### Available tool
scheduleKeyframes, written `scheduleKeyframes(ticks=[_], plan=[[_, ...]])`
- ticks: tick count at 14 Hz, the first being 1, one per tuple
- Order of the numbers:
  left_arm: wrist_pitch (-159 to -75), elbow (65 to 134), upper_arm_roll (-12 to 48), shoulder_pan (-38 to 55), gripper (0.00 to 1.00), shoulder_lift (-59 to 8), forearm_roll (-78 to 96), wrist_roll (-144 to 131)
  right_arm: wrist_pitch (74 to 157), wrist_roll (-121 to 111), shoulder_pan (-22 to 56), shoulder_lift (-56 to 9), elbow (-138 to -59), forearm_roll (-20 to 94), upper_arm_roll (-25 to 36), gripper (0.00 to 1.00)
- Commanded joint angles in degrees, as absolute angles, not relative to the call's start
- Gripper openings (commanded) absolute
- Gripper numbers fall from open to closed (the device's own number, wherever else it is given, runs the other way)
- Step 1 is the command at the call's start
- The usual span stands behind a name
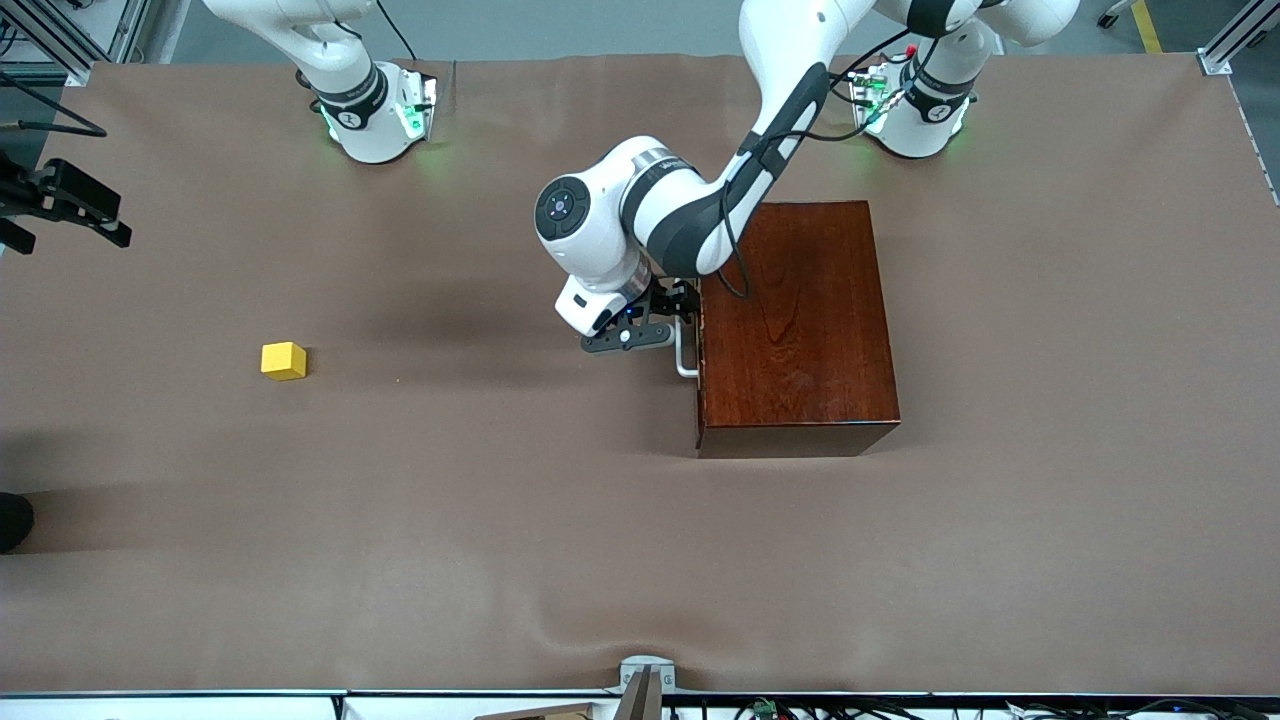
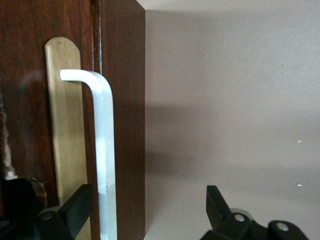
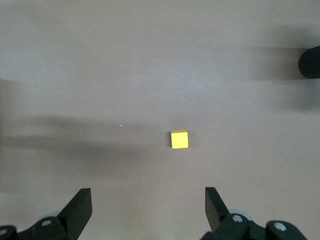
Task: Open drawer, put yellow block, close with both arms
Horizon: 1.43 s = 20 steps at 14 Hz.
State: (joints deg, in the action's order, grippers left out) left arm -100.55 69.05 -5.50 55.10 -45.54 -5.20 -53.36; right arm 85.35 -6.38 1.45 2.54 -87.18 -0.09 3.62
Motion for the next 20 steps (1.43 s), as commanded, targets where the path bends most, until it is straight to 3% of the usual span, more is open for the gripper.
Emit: scheduleKeyframes(ticks=[1,20], plan=[[-101.16,67.59,-5.89,55.99,1.00,-46.58,-6.24,-53.79,84.73,-5.98,0.88,3.25,-87.10,-0.44,3.16,1.00],[-116.89,66.97,-2.99,56.95,1.00,-48.16,-3.69,-68.20,85.60,-6.59,0.00,-1.05,-84.37,-1.49,3.16,1.00]])
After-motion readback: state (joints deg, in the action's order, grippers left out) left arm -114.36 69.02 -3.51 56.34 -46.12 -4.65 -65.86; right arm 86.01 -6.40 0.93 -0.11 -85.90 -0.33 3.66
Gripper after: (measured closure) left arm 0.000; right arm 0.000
